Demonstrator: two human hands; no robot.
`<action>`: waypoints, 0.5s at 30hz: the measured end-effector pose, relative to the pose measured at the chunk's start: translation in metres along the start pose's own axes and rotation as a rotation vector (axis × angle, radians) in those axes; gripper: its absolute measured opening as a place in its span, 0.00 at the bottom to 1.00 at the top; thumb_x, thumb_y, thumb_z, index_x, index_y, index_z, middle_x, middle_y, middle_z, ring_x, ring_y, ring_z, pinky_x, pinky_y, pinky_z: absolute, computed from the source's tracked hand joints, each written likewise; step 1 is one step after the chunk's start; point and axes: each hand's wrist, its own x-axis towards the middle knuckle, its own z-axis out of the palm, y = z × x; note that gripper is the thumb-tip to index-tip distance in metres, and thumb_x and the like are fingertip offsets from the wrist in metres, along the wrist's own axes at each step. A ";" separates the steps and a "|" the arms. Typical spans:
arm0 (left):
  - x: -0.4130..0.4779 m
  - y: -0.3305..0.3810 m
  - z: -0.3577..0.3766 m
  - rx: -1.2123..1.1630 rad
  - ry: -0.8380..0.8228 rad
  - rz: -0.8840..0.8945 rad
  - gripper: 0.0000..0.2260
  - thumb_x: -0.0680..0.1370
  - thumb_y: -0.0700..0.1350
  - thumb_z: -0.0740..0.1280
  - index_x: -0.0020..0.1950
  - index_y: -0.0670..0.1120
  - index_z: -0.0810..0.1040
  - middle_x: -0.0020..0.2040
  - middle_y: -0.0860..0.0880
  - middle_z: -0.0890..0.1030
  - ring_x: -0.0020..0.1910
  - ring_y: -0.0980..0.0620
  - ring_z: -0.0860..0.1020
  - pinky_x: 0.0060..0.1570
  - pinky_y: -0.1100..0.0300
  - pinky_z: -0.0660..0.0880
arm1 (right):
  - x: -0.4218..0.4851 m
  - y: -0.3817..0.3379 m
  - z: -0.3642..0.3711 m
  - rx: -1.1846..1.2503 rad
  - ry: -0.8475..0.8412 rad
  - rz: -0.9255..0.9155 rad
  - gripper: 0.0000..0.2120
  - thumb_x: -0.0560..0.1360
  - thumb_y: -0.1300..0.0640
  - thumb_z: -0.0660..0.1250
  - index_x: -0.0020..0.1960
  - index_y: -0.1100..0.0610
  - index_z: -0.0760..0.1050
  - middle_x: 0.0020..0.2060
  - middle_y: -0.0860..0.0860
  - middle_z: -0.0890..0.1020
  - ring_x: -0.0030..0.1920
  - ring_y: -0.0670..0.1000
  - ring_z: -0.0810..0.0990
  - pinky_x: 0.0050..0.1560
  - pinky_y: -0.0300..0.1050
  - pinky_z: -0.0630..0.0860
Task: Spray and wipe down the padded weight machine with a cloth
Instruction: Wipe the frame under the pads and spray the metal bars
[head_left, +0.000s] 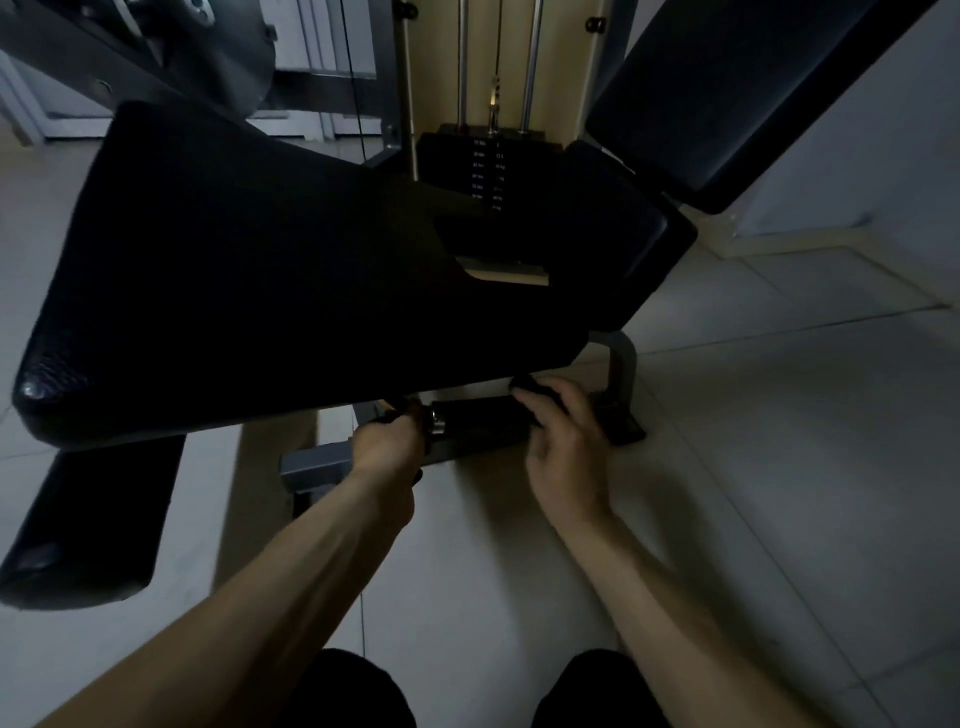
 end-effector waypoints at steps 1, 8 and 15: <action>-0.001 -0.001 0.001 -0.005 0.008 0.008 0.10 0.84 0.47 0.65 0.59 0.41 0.74 0.49 0.42 0.76 0.46 0.46 0.73 0.38 0.57 0.69 | -0.003 -0.021 0.014 0.041 -0.032 -0.054 0.25 0.73 0.72 0.63 0.67 0.57 0.80 0.67 0.55 0.75 0.68 0.54 0.75 0.71 0.40 0.72; -0.005 0.002 0.000 0.001 0.029 0.019 0.07 0.84 0.43 0.65 0.58 0.41 0.76 0.47 0.42 0.77 0.46 0.45 0.72 0.38 0.57 0.69 | 0.003 -0.034 0.031 0.027 -0.108 -0.244 0.16 0.77 0.67 0.65 0.62 0.59 0.82 0.64 0.56 0.79 0.63 0.60 0.80 0.63 0.54 0.81; -0.008 0.005 0.010 -0.004 0.026 -0.010 0.08 0.85 0.44 0.62 0.61 0.42 0.72 0.46 0.45 0.75 0.41 0.51 0.71 0.37 0.59 0.68 | 0.043 -0.014 -0.007 -0.141 -0.161 0.051 0.17 0.76 0.68 0.65 0.61 0.55 0.81 0.63 0.53 0.76 0.63 0.57 0.77 0.62 0.54 0.78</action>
